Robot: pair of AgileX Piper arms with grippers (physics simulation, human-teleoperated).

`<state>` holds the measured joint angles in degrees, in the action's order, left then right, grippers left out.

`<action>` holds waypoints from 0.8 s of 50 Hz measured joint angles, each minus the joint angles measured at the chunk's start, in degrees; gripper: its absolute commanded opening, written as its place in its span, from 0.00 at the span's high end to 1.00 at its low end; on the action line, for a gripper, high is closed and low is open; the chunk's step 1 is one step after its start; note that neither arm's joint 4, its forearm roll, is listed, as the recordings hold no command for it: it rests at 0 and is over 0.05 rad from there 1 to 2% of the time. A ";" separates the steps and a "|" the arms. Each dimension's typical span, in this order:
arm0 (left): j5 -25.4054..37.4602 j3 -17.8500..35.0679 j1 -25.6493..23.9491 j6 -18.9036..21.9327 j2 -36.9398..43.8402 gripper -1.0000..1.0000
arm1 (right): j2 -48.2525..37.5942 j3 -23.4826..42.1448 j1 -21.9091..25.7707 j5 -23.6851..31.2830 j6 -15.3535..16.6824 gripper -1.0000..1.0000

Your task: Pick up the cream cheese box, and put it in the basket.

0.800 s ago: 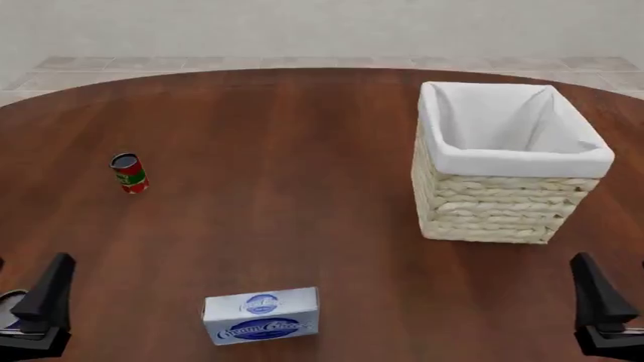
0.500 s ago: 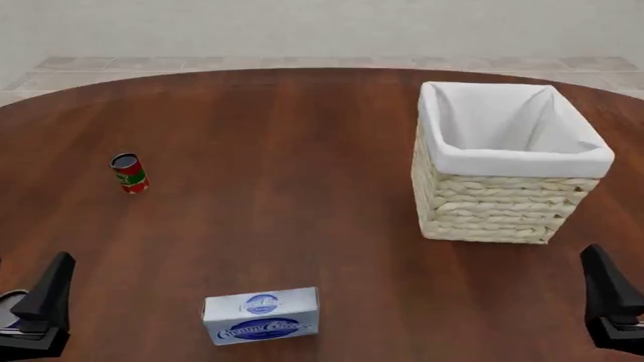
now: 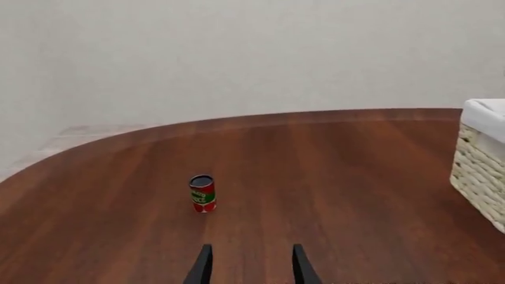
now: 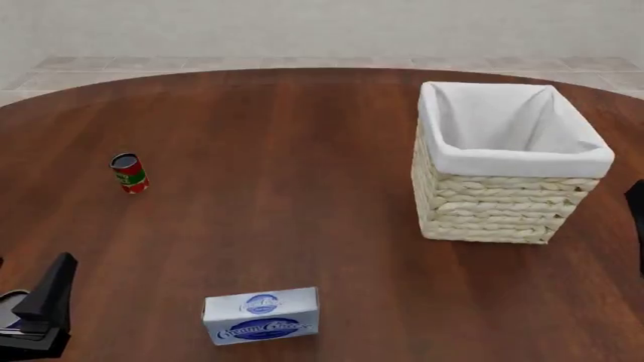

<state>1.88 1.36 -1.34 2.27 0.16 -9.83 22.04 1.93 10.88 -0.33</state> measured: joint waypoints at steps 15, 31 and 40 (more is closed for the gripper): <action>0.57 0.27 0.06 -0.73 0.23 0.00 | -14.39 11.34 9.45 -0.31 4.78 0.00; 0.71 -0.31 0.96 -1.41 0.20 0.00 | -32.85 25.57 25.15 1.26 8.66 0.00; 0.70 -0.53 1.18 -1.87 0.35 0.00 | -42.29 32.37 33.79 3.35 10.51 0.00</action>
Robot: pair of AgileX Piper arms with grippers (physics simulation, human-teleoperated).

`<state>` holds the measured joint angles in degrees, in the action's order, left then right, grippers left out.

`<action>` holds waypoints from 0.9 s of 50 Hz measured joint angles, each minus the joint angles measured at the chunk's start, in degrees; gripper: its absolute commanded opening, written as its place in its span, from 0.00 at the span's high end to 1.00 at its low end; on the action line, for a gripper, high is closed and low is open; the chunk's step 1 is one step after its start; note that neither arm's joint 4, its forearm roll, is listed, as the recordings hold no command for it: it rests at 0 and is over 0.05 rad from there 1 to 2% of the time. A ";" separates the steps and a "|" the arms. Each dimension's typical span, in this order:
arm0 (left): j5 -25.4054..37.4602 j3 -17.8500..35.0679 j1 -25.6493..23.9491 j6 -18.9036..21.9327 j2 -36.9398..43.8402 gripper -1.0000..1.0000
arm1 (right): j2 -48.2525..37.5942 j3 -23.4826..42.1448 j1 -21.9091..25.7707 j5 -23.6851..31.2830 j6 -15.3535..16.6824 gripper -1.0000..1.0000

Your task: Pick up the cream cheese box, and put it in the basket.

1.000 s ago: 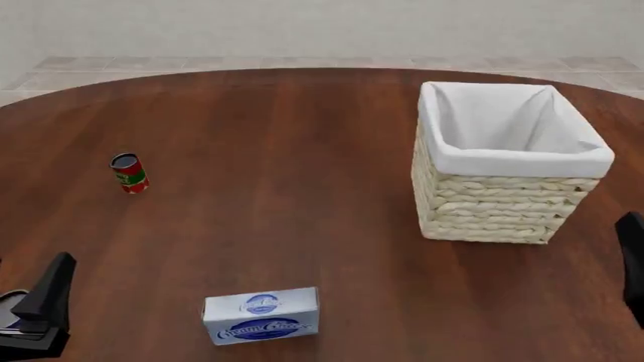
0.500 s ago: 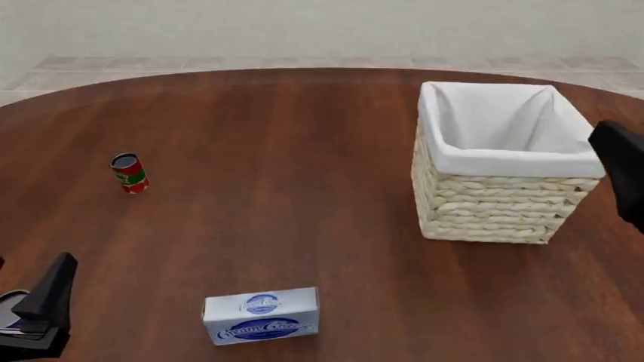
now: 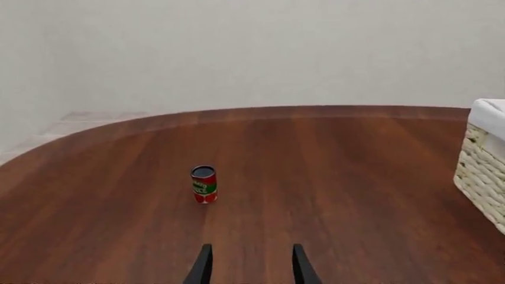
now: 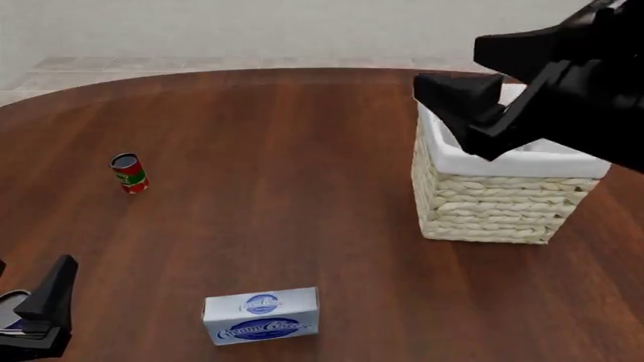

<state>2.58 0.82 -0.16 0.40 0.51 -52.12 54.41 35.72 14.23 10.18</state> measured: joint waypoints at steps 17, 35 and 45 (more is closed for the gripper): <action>-0.90 -0.34 -0.05 -0.73 1.27 0.00 | -15.31 7.60 10.87 2.36 2.83 0.00; -1.68 -0.71 -0.56 -0.62 2.17 0.00 | -28.43 11.87 20.00 4.83 6.97 0.00; -1.24 -0.77 -0.90 -0.51 1.78 0.00 | -33.30 13.96 23.53 5.40 7.26 0.00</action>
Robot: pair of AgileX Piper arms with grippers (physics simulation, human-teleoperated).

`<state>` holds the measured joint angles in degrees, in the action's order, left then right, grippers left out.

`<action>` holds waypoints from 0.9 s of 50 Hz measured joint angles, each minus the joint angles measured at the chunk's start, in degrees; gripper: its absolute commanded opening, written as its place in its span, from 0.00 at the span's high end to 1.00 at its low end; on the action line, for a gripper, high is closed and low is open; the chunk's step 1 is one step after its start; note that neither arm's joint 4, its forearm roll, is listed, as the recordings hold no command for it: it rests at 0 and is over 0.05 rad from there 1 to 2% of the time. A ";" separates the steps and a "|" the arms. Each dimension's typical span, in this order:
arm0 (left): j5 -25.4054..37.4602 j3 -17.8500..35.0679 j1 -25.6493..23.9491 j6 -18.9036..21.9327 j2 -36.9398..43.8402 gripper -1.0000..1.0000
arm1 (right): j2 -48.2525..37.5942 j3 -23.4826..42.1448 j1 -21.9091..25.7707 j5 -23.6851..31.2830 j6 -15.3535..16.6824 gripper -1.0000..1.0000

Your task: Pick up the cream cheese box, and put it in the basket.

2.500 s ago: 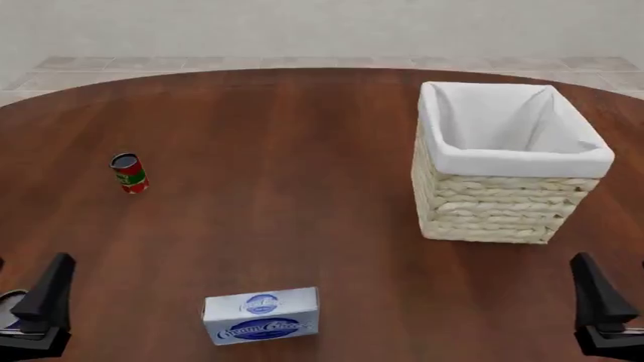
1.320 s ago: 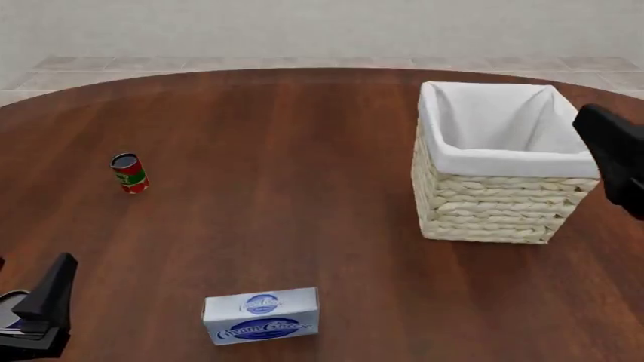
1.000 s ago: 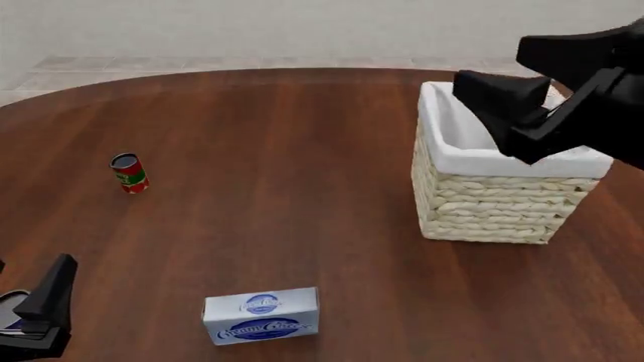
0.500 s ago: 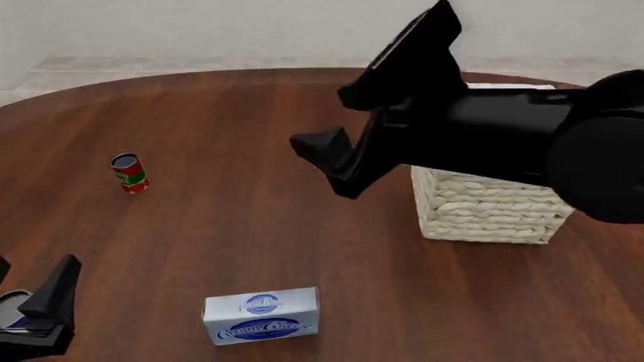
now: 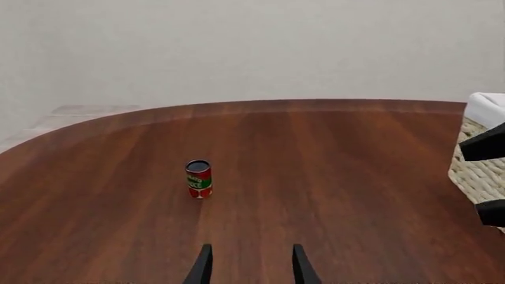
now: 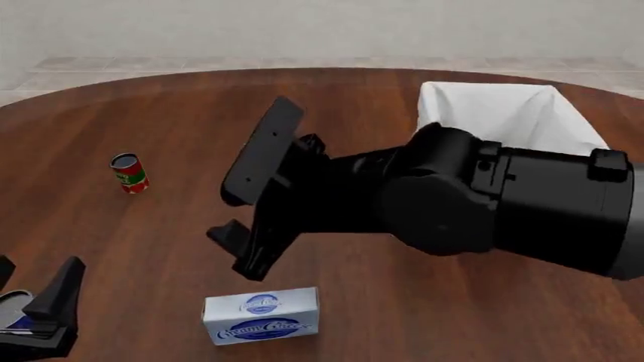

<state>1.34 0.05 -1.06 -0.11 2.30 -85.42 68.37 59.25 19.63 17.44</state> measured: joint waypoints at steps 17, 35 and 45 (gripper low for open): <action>0.75 -0.01 -0.29 0.00 -0.75 0.00 | -5.20 2.55 3.81 2.25 -0.38 0.00; 0.86 0.00 -0.44 0.08 -0.69 0.00 | -5.39 1.50 6.58 5.05 0.28 0.00; 0.78 0.00 -0.55 0.12 -0.45 0.00 | -6.43 0.87 5.06 5.50 4.08 0.00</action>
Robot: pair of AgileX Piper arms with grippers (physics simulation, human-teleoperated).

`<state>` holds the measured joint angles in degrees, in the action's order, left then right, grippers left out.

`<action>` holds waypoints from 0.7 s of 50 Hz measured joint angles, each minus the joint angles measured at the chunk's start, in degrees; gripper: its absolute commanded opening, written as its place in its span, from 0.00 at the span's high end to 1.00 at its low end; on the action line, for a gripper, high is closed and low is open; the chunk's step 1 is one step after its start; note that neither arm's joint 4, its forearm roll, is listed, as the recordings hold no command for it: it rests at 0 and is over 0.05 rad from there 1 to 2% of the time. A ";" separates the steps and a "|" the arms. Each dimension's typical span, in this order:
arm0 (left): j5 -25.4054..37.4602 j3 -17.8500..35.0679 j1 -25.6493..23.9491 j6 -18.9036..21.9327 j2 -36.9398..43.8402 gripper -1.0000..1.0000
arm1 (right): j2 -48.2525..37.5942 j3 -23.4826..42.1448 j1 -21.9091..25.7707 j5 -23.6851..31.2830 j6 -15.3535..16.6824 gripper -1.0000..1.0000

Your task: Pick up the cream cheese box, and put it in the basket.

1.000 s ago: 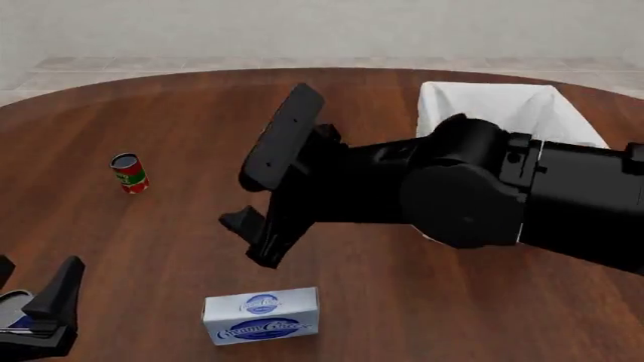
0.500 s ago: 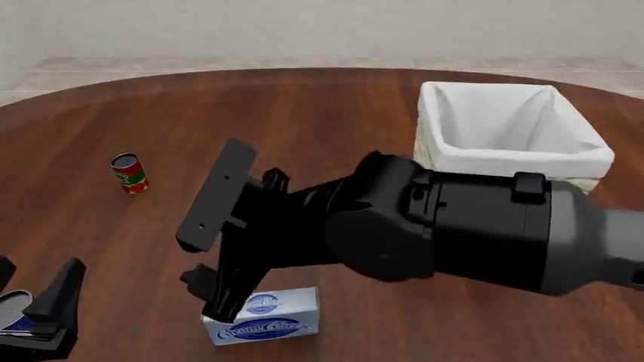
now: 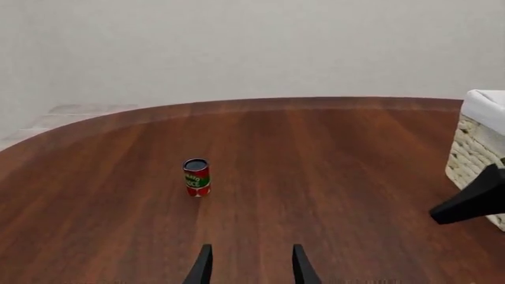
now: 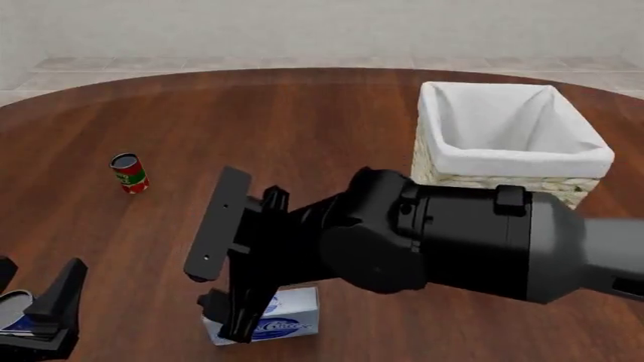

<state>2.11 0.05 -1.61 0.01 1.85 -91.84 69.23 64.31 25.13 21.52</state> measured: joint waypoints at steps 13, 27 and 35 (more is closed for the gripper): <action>-0.17 0.00 -0.13 -0.04 0.41 0.00 | -1.62 -0.29 -1.12 -0.13 2.58 0.00; -0.43 0.00 -0.19 -0.26 0.94 0.00 | -2.84 -1.15 0.13 -0.52 1.99 0.00; -0.55 0.00 -0.23 -0.33 1.20 0.00 | -3.64 -1.52 -0.09 -1.02 2.09 0.00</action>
<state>1.56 0.04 -1.84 -0.32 3.05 -95.48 67.71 64.22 24.11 23.61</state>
